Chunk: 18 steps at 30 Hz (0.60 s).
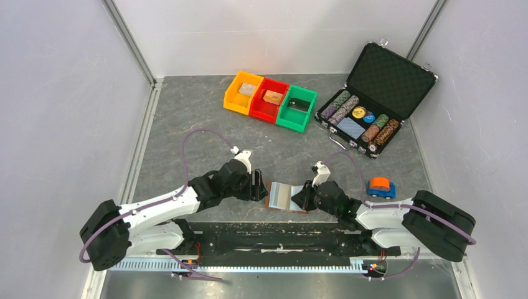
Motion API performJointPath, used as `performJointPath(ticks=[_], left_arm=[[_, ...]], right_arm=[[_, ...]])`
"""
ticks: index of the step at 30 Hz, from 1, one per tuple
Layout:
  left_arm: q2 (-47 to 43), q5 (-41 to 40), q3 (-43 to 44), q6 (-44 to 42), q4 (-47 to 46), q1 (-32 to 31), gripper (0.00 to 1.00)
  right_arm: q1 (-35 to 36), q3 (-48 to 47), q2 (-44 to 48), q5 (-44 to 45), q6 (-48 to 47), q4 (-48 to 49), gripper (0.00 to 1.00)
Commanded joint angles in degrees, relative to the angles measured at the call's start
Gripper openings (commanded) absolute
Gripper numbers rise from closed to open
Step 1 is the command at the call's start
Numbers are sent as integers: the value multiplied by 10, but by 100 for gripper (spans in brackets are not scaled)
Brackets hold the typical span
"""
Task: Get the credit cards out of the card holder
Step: Remove the credit card from the card holder.
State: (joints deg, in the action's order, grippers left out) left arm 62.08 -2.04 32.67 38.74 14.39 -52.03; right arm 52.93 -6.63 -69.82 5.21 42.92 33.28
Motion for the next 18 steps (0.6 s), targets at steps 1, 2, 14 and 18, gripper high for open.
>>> performJointPath(ticks=[1, 2, 14, 18], left_arm=[[9, 76, -53, 87, -174, 27, 69], [12, 89, -68, 98, -198, 37, 69], [73, 165, -113, 119, -319, 73, 68], [106, 181, -114, 122, -347, 74, 67]], right_arm=[[2, 26, -17, 6, -9, 3, 11], [1, 28, -20, 4, -9, 7, 11], [1, 40, -41, -15, 1, 44, 11], [1, 43, -32, -12, 4, 43, 11]])
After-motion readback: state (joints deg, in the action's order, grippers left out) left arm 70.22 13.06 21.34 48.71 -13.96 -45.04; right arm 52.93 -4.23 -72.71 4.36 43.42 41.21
